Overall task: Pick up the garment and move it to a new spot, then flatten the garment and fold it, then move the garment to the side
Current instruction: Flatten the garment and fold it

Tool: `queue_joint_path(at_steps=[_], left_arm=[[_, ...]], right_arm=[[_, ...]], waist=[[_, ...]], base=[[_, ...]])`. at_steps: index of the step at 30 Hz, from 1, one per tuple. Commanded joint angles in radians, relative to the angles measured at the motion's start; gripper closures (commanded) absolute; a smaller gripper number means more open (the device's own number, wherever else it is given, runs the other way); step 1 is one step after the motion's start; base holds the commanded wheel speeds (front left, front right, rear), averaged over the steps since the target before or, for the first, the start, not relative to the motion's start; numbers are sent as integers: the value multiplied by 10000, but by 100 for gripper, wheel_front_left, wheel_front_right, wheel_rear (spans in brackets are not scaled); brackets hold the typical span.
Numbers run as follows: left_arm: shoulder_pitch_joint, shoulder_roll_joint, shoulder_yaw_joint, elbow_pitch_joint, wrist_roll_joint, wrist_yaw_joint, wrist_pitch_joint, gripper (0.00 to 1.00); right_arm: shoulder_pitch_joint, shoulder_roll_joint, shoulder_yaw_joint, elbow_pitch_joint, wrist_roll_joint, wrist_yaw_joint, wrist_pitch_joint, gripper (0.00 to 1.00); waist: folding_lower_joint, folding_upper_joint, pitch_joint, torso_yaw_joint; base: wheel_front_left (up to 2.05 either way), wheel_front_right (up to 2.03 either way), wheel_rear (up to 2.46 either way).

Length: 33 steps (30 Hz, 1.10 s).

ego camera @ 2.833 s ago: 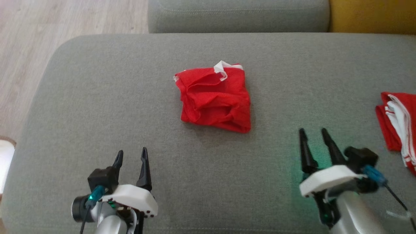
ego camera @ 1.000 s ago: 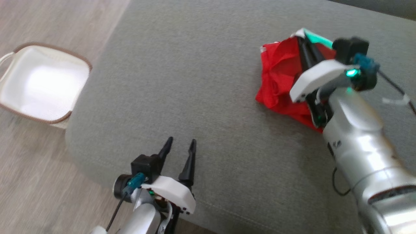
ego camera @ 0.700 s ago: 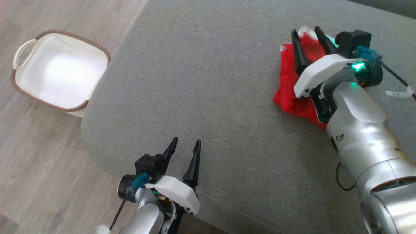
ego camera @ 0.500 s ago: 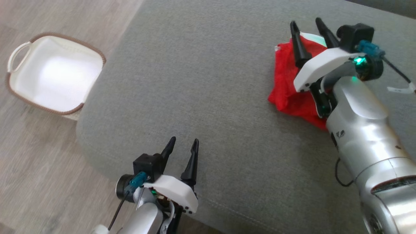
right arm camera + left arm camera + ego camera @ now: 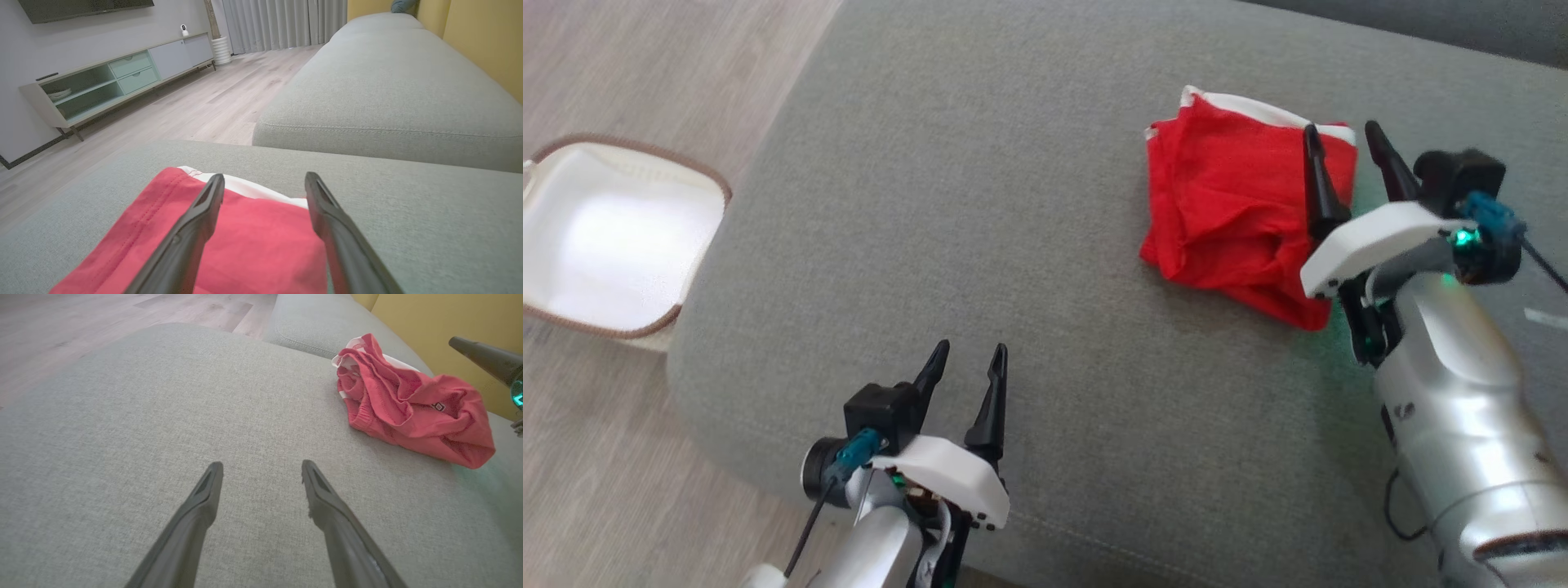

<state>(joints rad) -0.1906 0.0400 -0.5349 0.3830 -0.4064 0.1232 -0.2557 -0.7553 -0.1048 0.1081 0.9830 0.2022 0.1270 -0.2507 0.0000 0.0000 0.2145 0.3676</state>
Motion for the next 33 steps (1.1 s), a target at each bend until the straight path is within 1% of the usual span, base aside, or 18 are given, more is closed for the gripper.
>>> queue_joint_path(at_steps=[1, 5, 10, 17, 19, 27, 33], left_arm=[[-228, 102, 355, -251, 86, -4, -61, 0], [-104, 102, 506, -184, 197, 8, -61, 0], [109, 102, 897, -162, 454, 38, -61, 0], [513, 102, 1743, -89, 864, -43, -61, 0], [611, 102, 1936, -96, 947, -59, -61, 0], [1044, 102, 2717, -128, 1222, -100, -61, 0], [1387, 102, 3118, -237, 1312, -139, -61, 0]], right_arm=[[-96, 192, 114, -405, -49, 37, -110, 0], [521, 301, 59, -893, -44, 37, -110, 0], [1537, 441, -299, -1861, -49, 37, -110, 0], [3258, 537, -836, -3036, 0, 37, -110, 0], [3658, 540, -821, -3307, 69, 37, -110, 0], [4947, 544, -865, -3859, 619, 37, -110, 0], [5432, 544, -538, -4017, 936, 37, -110, 0]], waist=[[0, 0, -91, -93], [0, 0, -311, -331], [0, 0, -621, -763], [0, 0, -1126, -1580], [0, 0, -1246, -1761], [0, 0, -1687, -2521], [0, 0, -1829, -2920]], base=[[0, 0, 0], [0, 0, 0], [0, 0, 0], [0, 0, 0], [0, 0, 0], [0, 0, 0], [0, 0, 0]])
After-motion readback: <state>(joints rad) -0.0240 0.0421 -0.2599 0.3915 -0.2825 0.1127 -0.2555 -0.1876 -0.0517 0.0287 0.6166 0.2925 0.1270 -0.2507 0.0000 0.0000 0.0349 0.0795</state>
